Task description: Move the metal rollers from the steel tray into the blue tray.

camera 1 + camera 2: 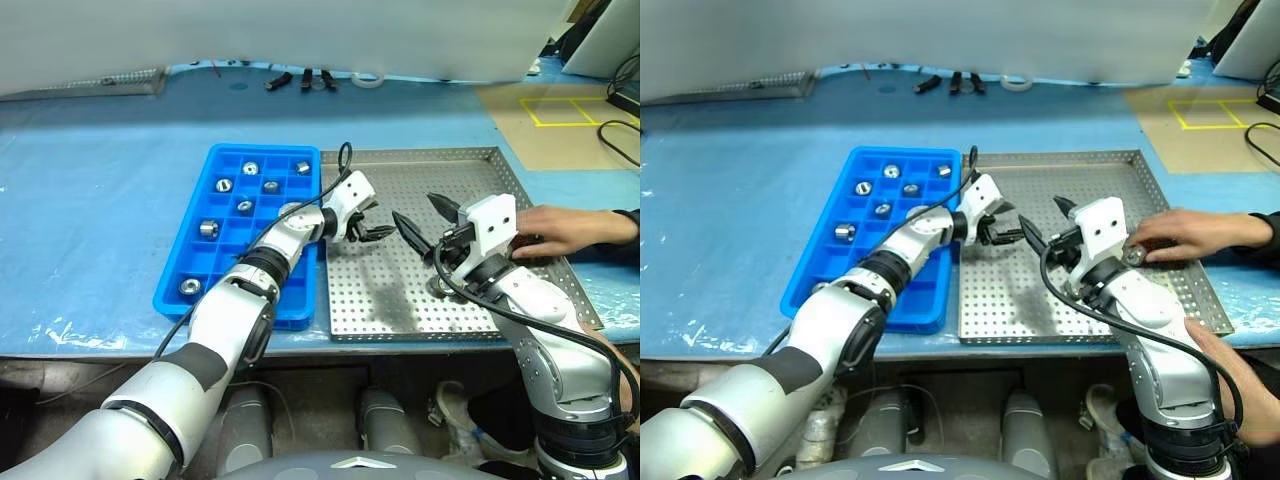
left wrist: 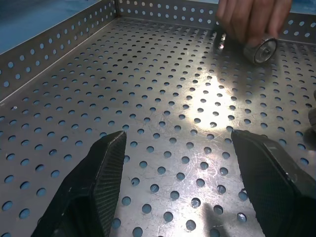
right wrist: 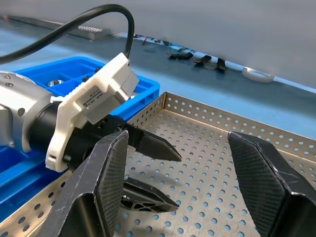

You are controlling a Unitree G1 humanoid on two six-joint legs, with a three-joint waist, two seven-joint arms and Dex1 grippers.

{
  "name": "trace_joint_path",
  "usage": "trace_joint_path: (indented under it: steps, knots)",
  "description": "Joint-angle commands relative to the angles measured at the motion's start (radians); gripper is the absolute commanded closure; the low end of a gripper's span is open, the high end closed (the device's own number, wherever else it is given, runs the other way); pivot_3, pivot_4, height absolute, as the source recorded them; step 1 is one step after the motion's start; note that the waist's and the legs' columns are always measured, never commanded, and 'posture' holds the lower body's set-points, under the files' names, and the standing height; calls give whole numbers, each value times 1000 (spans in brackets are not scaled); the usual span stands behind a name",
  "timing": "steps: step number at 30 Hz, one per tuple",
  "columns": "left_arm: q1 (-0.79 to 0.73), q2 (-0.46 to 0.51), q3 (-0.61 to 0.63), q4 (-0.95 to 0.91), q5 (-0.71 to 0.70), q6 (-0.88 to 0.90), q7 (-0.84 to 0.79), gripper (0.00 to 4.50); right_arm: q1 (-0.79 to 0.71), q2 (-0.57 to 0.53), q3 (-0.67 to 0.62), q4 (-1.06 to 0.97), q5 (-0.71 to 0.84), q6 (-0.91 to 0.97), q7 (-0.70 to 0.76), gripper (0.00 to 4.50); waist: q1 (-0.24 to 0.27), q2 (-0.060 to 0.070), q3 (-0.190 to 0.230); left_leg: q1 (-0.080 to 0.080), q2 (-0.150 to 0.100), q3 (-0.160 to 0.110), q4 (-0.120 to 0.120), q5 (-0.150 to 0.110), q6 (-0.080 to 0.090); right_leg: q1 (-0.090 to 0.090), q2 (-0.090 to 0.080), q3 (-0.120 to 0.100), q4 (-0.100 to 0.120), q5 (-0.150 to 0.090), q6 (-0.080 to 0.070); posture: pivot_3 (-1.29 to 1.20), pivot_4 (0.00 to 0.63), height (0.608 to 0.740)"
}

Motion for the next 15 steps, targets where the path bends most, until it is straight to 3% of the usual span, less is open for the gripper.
trace_joint_path:
  steps: [1, 15]
  knots:
    - [-10, -6, -2, -33, -9, -20, -1, 941, 7, -6, -28, -24, -2, -26, -2, 1110, -1, 0, 0, 0, 0, 0, 0, 0, 0, 0, 0, 0, 0, 0, 0, -332, 150, 740]
    - [-11, -17, -10, -31, -6, -24, -3, 941, 18, -1, -19, -27, -9, -30, -14, 1110, -2, 0, 0, 0, 0, 0, 0, 0, 0, 0, 0, 0, 0, 0, 0, -338, 150, 740]
